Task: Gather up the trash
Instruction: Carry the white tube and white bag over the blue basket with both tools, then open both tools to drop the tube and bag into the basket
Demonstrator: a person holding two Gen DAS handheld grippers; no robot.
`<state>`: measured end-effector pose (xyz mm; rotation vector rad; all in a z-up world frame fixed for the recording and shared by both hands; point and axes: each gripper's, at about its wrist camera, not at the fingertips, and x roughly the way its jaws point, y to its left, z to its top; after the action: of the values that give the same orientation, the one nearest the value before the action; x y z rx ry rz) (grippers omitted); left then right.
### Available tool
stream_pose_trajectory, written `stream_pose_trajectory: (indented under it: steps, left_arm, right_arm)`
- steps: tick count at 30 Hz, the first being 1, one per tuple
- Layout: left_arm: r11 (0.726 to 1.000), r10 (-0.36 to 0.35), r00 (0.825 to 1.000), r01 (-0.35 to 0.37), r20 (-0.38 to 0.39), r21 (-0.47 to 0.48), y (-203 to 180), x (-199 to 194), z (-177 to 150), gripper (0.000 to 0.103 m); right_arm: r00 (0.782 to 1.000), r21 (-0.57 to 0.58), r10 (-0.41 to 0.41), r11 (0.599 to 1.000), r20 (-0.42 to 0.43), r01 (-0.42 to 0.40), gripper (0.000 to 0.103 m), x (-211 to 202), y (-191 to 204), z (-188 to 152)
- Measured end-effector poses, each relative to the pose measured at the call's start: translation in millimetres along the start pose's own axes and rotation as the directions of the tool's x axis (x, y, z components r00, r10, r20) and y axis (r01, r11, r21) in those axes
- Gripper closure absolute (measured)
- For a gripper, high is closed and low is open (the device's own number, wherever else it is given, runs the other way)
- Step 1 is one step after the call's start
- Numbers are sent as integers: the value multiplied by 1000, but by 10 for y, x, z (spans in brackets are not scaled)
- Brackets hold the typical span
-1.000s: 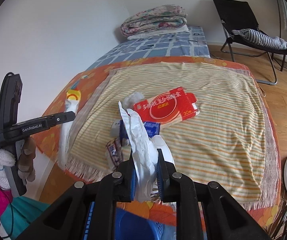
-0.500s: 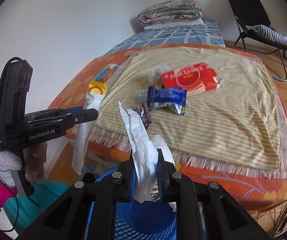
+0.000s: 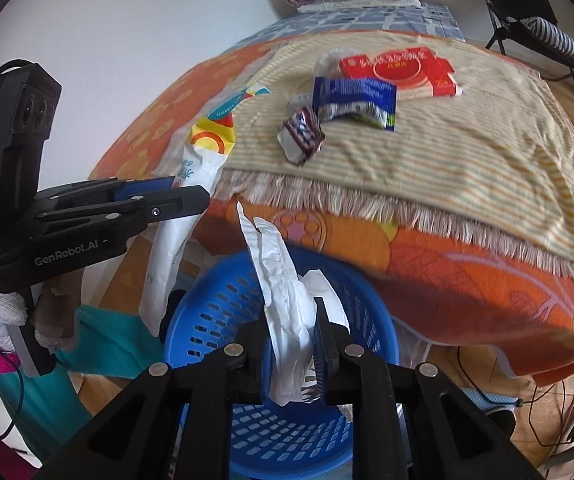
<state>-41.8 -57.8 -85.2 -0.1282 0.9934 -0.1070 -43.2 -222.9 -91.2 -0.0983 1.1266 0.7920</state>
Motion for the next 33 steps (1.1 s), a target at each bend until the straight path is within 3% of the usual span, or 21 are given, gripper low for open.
stream_pose_trajectory:
  steps: [15, 17, 19, 23, 25, 27, 30, 33]
  left_arm:
    - [1000, -11, 996, 14, -87, 25, -55, 204, -251, 77]
    - [1000, -11, 995, 13, -96, 17, -46, 227, -260, 71]
    - [1000, -12, 995, 12, -100, 7, -30, 241, -273, 59]
    - [1000, -2, 995, 3, -102, 10, -32, 250, -286, 58]
    - [1000, 1, 995, 0, -104, 9, -36, 258, -285, 58]
    - [1000, 4, 994, -2, -109, 11, -38, 268, -287, 58]
    - [1000, 5, 994, -4, -109, 12, -36, 267, -291, 46]
    - [1000, 7, 995, -6, -104, 15, -38, 256, -283, 44]
  right_arm:
    - [997, 39, -28, 999, -65, 31, 84, 182, -112, -166]
    - [997, 44, -29, 999, -68, 32, 80, 188, -118, -169]
    - [997, 47, -34, 998, -71, 37, 76, 191, -119, -171]
    - [997, 51, -37, 998, -74, 41, 74, 189, -118, -168]
    - [996, 55, -43, 997, -73, 47, 56, 188, -122, -163]
    - [997, 58, -53, 997, -64, 57, 48, 174, -130, -157]
    - [996, 62, -59, 996, -59, 63, 45, 164, -139, -144]
    - [996, 69, -69, 995, -58, 73, 33, 160, -154, -135]
